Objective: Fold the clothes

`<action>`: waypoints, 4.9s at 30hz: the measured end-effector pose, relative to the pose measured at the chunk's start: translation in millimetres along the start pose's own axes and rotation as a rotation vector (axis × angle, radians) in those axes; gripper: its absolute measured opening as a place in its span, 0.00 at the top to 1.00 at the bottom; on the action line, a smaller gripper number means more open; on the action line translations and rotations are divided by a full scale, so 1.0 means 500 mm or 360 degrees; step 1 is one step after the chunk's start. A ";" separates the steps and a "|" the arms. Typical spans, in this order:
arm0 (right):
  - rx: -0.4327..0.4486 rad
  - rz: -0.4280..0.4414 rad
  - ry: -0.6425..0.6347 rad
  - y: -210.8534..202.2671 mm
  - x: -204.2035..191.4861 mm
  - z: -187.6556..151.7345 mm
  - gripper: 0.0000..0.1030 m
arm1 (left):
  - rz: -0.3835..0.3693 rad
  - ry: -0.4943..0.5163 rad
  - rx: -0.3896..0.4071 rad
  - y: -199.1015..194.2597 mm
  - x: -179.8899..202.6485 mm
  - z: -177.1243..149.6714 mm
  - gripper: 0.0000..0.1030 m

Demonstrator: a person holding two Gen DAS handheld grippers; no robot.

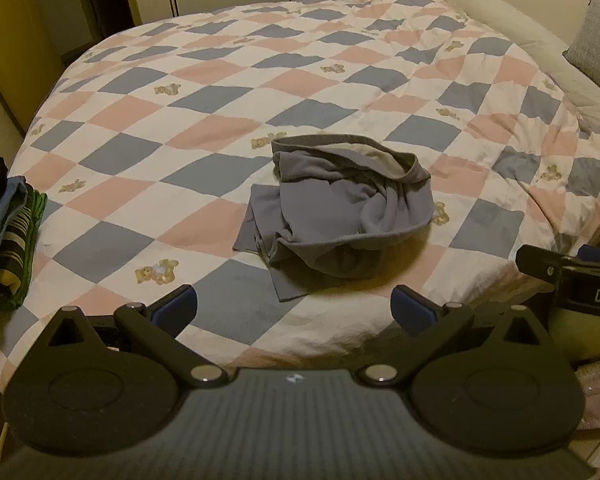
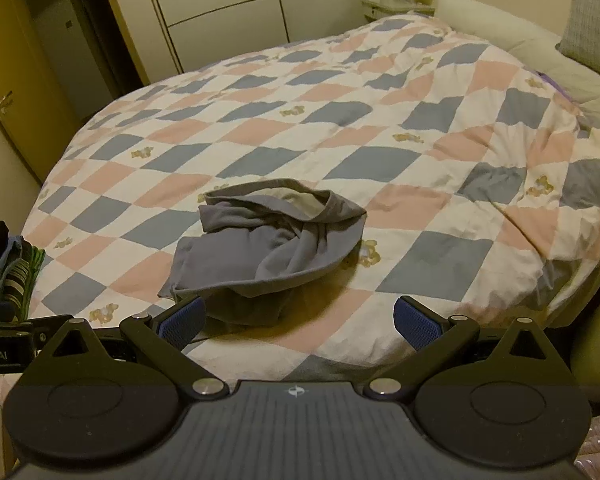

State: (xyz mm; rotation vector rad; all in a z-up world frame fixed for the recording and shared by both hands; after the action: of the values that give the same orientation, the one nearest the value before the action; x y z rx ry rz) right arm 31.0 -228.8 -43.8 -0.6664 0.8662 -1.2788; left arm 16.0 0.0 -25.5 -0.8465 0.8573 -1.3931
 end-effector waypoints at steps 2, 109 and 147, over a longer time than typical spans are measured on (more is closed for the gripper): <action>-0.0001 0.0000 0.0002 -0.001 -0.003 0.005 0.00 | 0.0006 0.0008 -0.0005 0.001 0.002 0.000 0.01; -0.0421 0.0301 -0.0453 0.408 0.162 0.213 0.17 | 0.0092 -0.0697 -0.0592 0.391 -0.013 0.126 0.16; -0.0495 0.0534 -0.1287 0.668 0.146 0.365 0.92 | -0.0177 -0.1724 -0.0677 0.510 -0.057 0.021 0.33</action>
State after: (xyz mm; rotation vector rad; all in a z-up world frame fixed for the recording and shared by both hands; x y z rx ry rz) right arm 366.6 -246.9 -236.6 -1.1241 0.4644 -0.4863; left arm 141.8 30.3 -247.2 -1.7560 0.2362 -0.6344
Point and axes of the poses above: each gripper's, at about its wrist camera, not at the fingertips, and y roughly the way its jaws point, x to its right, z to its top, the point moved 3 cm from there along y, roughly the way its jaws point, and after that the axes turned 5 degrees about -x, right-handed, at the moved point
